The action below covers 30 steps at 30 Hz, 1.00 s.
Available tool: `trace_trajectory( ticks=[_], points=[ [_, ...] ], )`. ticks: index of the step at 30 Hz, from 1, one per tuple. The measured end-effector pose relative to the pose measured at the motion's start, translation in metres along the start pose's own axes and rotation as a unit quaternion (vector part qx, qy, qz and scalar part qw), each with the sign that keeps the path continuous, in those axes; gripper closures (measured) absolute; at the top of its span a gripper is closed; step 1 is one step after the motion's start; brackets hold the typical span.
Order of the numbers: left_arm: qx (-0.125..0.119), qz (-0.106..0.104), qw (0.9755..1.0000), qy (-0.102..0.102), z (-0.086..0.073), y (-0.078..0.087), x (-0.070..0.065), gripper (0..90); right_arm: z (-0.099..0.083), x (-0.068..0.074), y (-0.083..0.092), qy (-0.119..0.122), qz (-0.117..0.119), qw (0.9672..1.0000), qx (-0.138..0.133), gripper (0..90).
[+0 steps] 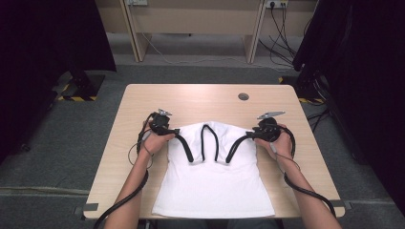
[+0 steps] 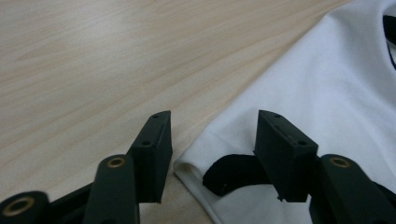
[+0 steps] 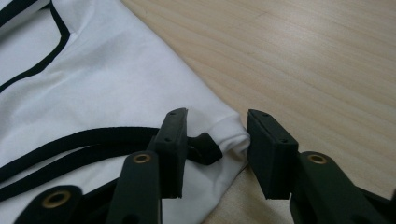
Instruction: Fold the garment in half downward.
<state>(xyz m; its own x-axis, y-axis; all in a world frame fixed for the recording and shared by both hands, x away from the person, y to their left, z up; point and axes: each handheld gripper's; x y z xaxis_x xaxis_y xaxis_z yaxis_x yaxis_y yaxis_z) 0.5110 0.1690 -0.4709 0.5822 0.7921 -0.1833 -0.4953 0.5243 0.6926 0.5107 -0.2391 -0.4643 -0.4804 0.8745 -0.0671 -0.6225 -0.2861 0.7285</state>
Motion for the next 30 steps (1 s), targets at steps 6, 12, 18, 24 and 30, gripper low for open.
trace_trajectory(
  ticks=[6, 12, 18, 24, 30],
  points=[
    [0.006, -0.002, 0.9997, -0.024, 0.003, -0.001, -0.009, 68.3, -0.001, -0.001, -0.002, -0.016, 0.025, 0.9996, -0.003, 77.0],
    [-0.008, -0.010, 0.9999, -0.010, 0.007, 0.001, -0.008, 80.6, 0.001, -0.006, -0.004, -0.037, 0.045, 0.9983, -0.001, 81.0],
    [-0.037, -0.020, 0.9991, 0.003, 0.014, 0.011, -0.007, 80.6, 0.007, -0.011, 0.001, -0.049, 0.063, 0.9967, -0.013, 81.9],
    [-0.064, -0.024, 0.9976, 0.011, 0.019, 0.019, -0.007, 80.5, 0.013, -0.016, 0.006, -0.070, 0.075, 0.9943, -0.028, 82.2],
    [-0.083, -0.024, 0.9962, 0.011, 0.023, 0.023, -0.007, 80.5, 0.019, -0.019, 0.011, -0.086, 0.082, 0.9919, -0.046, 82.3]
  ],
)
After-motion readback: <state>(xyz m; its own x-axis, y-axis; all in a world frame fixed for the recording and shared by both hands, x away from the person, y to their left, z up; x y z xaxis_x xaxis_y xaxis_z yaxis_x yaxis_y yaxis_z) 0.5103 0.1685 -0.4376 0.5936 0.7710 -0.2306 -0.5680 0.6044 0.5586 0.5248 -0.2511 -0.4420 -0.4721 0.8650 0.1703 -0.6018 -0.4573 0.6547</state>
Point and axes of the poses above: each handheld gripper's, and its own axes: y roughly backward along the jaws, z roughly out of its top, x roughly to its left, and after that the axes turned 11 degrees about -z, right-handed
